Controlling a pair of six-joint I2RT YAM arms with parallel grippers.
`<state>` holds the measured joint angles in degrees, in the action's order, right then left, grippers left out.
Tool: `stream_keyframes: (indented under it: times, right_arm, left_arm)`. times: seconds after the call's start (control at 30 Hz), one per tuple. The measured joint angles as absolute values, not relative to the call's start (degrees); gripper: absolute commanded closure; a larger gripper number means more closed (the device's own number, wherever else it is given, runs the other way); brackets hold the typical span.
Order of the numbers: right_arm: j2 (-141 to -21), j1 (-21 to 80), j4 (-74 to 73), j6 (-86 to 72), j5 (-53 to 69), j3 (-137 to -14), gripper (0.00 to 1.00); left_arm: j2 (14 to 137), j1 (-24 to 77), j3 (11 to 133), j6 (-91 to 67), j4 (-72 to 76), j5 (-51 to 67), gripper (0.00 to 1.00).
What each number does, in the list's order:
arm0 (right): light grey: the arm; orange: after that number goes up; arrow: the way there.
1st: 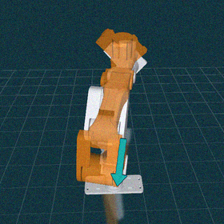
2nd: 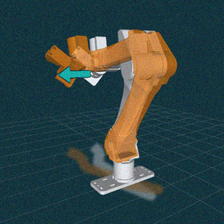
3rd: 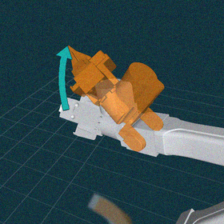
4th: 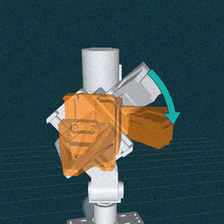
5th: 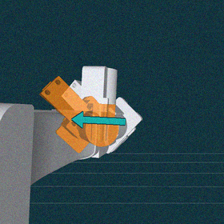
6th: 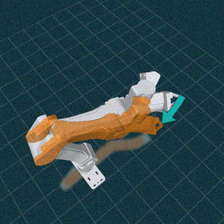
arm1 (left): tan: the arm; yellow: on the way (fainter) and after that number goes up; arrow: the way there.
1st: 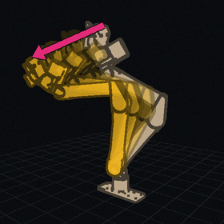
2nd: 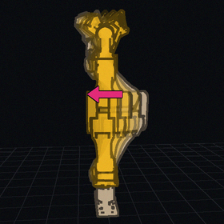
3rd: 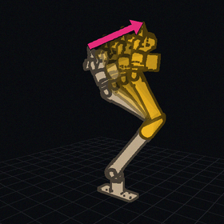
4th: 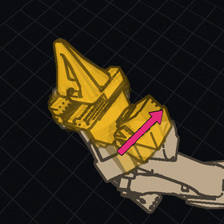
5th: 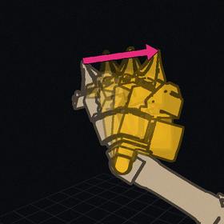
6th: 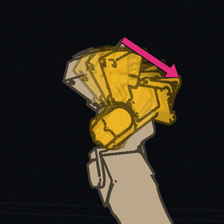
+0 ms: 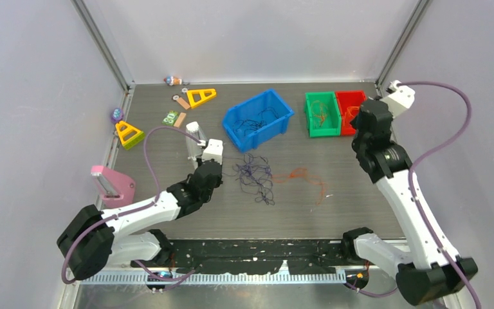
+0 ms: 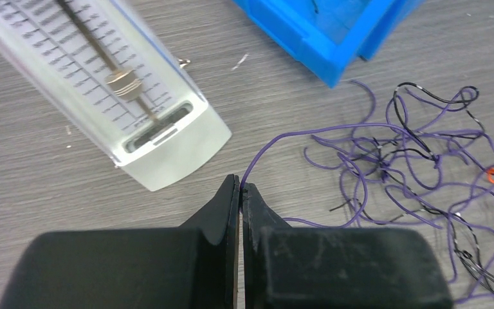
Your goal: Untangle the cables
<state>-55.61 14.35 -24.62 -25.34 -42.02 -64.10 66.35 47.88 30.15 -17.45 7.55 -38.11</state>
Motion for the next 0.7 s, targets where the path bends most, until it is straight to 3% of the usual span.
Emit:
stream_keyframes:
  times: [0.57, 0.63, 0.67, 0.7]
  right_arm:
    - [-97.8, 9.8, -19.8, -32.2, -25.6, -82.0, 0.94]
    - [-102.7, 8.6, -19.9, -33.6, -24.6, -85.8, 0.48]
    - [-104.4, 8.1, -19.9, -34.2, -24.3, -87.3, 0.2]
    - [-106.5, 7.6, -20.1, -35.2, -24.2, -89.3, 0.14]
  left_arm:
    - [66.3, 47.9, 30.0, -14.8, 10.1, -29.4, 1.0]
    - [66.3, 47.9, 30.0, -14.7, 10.2, -29.2, 1.0]
    - [66.4, 47.9, 30.0, -14.6, 10.3, -29.0, 1.0]
    - [66.4, 47.9, 30.0, -14.6, 10.3, -28.9, 1.0]
